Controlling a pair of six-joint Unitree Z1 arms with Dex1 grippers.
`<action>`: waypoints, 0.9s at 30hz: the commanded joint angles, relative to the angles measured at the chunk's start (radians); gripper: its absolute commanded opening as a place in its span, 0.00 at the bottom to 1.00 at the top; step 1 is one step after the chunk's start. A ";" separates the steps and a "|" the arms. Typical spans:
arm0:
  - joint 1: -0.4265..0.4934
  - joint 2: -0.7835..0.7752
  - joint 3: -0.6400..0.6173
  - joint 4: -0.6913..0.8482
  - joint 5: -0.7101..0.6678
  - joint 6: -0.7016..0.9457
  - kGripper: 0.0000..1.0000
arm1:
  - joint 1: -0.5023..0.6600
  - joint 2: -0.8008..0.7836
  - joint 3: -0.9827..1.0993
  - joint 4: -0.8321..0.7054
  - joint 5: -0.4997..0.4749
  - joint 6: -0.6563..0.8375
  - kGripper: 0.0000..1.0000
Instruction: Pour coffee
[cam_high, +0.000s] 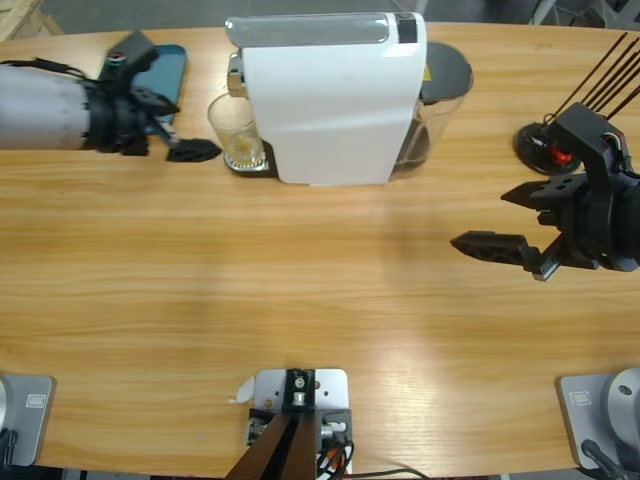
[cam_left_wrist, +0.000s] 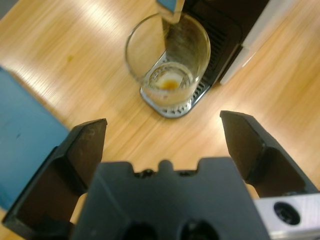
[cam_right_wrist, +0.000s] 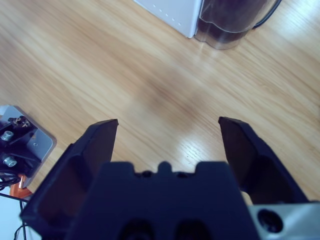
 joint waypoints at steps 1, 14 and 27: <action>0.028 -0.365 -0.050 0.357 0.054 -0.088 1.00 | -0.011 -0.015 0.030 -0.016 0.017 -0.013 0.89; 0.053 -0.462 0.128 0.363 0.077 -0.203 0.99 | -0.031 0.051 -0.108 0.154 -0.185 -0.038 1.00; 0.053 -0.444 0.161 0.297 0.102 -0.208 0.99 | -0.220 0.220 -0.535 0.247 0.005 -0.052 0.93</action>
